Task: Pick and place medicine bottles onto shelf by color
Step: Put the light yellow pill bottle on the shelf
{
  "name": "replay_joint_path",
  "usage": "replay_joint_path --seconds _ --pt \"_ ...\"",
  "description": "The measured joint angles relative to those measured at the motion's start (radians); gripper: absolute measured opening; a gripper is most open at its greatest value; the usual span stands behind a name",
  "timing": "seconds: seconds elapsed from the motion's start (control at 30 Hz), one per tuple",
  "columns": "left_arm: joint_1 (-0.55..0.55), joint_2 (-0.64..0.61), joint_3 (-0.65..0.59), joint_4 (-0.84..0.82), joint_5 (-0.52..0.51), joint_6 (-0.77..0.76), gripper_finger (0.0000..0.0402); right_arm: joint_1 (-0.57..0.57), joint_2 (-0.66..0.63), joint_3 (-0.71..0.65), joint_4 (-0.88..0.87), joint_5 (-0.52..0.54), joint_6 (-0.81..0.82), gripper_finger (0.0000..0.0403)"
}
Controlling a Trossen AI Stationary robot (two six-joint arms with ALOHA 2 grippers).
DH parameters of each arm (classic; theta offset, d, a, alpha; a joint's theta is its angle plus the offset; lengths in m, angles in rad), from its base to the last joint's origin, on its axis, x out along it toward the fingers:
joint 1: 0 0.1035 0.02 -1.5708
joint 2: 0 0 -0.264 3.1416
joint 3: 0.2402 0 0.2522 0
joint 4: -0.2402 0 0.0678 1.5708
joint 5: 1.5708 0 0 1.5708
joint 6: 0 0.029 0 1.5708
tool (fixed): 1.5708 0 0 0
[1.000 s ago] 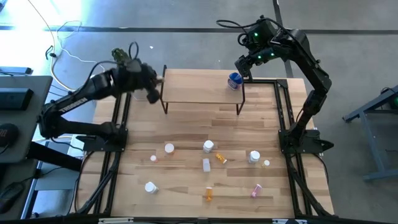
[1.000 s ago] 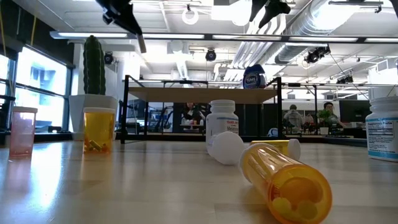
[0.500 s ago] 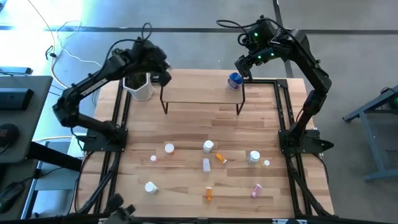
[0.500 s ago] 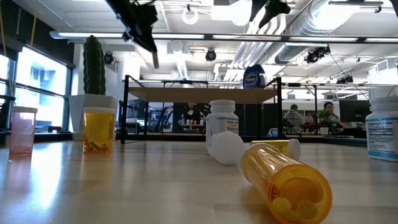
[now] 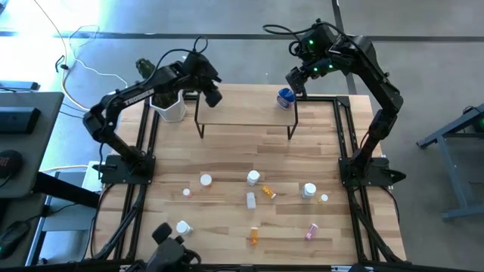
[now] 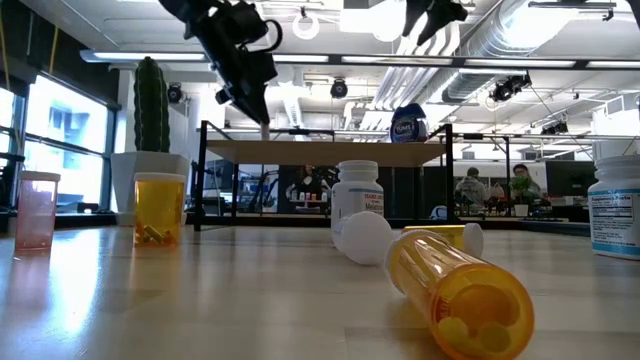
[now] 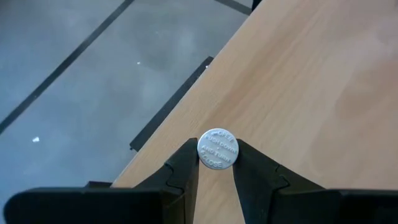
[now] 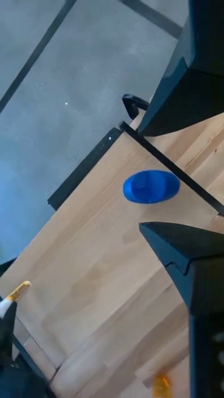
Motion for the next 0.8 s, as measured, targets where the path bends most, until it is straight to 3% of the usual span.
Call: replay_joint_path --seconds 0.8 --pt "0.0 0.023 0.0 -0.002 -0.007 -0.048 0.0078 0.0 0.0 0.0 0.0 0.025 -0.026 0.0229"
